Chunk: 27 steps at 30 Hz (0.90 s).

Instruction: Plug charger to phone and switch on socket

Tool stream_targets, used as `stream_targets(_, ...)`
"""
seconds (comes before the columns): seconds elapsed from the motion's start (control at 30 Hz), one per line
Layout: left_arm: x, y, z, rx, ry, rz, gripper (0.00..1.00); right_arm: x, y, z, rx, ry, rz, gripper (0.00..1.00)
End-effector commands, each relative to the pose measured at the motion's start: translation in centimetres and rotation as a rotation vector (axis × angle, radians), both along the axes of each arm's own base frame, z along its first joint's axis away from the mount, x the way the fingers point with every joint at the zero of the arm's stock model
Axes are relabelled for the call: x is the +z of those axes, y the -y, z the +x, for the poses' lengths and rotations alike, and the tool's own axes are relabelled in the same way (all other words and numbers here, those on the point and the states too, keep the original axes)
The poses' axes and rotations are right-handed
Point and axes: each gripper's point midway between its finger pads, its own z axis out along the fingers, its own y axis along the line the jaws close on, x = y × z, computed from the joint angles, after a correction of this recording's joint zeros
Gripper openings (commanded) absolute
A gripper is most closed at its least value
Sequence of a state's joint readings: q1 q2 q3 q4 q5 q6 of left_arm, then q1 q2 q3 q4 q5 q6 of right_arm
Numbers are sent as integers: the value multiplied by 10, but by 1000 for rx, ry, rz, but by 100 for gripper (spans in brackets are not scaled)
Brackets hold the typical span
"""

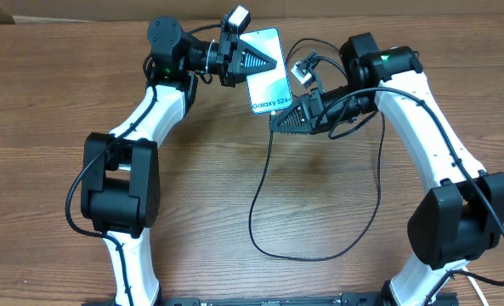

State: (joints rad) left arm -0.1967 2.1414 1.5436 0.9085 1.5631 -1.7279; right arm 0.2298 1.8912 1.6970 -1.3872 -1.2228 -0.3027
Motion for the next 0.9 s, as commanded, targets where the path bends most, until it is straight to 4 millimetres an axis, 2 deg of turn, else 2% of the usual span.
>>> stream_targets(0.0, 12, 5, -6, -31, 44, -3, 4, 14, -2, 0, -5, 37, 4, 4)
stream_targets(0.5, 12, 5, -6, -32, 45, -3, 4, 16, -2, 0, -9, 26, 12, 4)
stream_targets(0.7, 12, 5, -6, -32, 45, -3, 4, 13, 14, 9, -56, 11, -9, 4)
stream_targets(0.87, 12, 5, -6, -32, 45, -3, 4, 12, 15, 10, -59, 12, -14, 4)
